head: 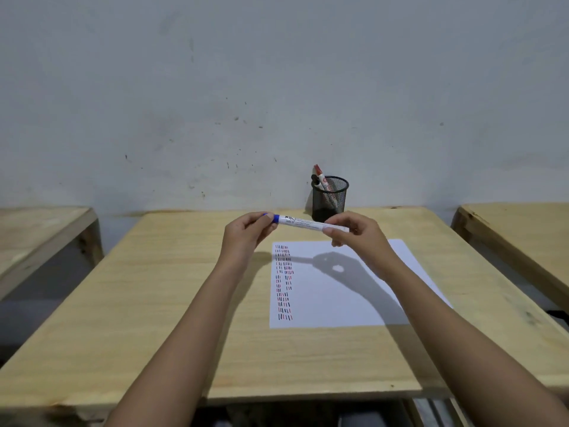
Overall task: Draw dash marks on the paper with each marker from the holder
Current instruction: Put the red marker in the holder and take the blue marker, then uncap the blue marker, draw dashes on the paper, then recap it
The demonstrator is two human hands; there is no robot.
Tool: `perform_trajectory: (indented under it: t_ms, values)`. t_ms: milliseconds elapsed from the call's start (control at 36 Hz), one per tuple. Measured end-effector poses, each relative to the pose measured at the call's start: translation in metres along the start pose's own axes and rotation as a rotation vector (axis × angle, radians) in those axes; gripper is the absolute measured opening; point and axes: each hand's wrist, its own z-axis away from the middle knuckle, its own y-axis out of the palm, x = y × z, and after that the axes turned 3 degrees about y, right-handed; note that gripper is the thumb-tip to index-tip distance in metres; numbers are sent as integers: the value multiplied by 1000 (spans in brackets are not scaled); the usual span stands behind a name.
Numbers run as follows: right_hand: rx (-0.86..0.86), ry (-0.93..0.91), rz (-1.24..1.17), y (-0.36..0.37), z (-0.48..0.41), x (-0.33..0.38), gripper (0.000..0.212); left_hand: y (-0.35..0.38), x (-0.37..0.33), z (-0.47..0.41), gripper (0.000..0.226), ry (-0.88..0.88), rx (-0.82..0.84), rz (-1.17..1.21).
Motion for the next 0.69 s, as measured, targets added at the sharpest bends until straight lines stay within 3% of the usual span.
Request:
perform_trajectory:
  t_ms: [111, 167, 333, 556, 694]
  values:
    - [-155, 140, -607, 19, 4, -4, 8, 1, 10, 6, 9, -7, 127, -77]
    - [-172, 221, -760, 31, 5, -5, 6, 3, 15, 10, 9, 10, 213, -214]
    - [-108, 249, -698, 52, 2, -9, 12, 3, 16, 10, 12, 64, 237, -472]
    - [-128, 190, -750, 42, -4, -11, 17, -27, 12, 5, 19, -42, 93, -316]
    - [-192, 203, -702, 33, -5, -18, 14, -43, 11, -2, 11, 1, -19, -711]
